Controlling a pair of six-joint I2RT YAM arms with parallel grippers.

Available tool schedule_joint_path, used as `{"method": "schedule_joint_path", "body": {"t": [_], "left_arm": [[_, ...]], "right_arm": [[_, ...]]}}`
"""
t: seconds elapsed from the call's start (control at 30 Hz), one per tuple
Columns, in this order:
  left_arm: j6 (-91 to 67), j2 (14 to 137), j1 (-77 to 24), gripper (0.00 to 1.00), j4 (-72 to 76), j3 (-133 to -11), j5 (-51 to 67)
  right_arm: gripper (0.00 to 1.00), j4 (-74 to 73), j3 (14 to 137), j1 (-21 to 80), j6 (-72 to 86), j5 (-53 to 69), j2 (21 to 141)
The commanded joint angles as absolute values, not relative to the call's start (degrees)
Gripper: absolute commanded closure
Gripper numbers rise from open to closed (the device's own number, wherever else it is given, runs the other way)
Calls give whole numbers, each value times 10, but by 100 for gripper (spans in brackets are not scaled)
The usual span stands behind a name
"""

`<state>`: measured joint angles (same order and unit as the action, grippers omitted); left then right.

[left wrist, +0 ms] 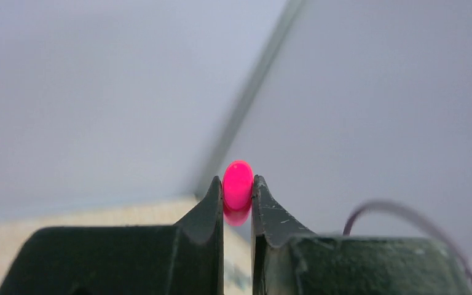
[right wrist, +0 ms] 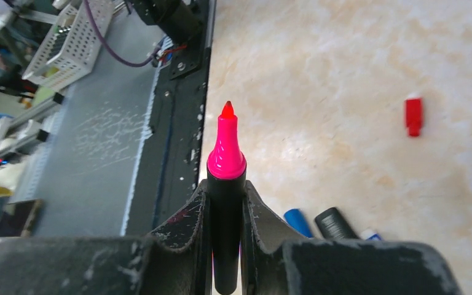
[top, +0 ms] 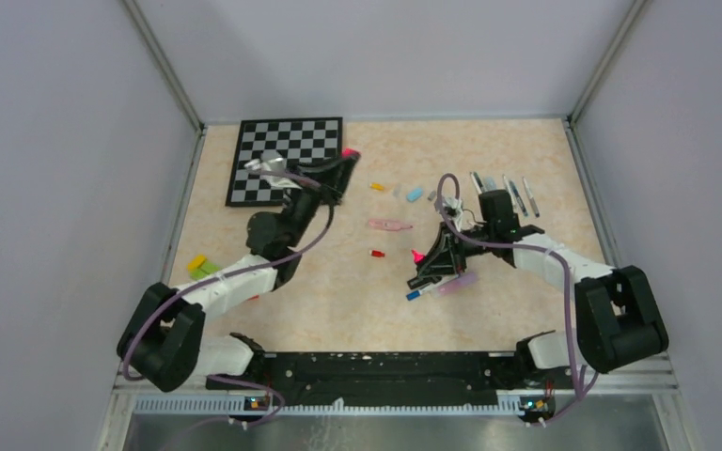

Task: Open the pen caps
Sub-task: Open the pen cap from the pen, then place the pen at the center of the board.

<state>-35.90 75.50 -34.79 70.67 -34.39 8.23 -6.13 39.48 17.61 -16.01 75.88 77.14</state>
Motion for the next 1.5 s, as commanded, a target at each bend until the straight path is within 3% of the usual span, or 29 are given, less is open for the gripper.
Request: {"method": "schedule_joint_path", "body": {"t": [0.0, 0.27, 0.4, 0.57, 1.03, 1.27, 1.47], "left_arm": [[-373, 717, -302, 100, 833, -374, -3], [-380, 681, -278, 100, 757, -355, 156], [-399, 657, -277, 93, 704, -302, 217], [-419, 644, -281, 98, 625, -254, 276], [-350, 695, -407, 97, 472, -235, 226], [-341, 696, -422, 96, 462, -216, 216], [-336, 671, -423, 96, 446, -202, 202]], "right_arm": [[100, -144, 398, 187, -209, 781, 783], [100, -166, 413, 177, -253, 697, 749], [100, -196, 428, 138, -283, 645, 723], [100, -181, 430, 56, -267, 548, 689], [100, -239, 500, -139, -298, 387, 820], [100, -259, 555, -148, -313, 358, 914], [92, -276, 607, -148, -308, 383, 981]]}}
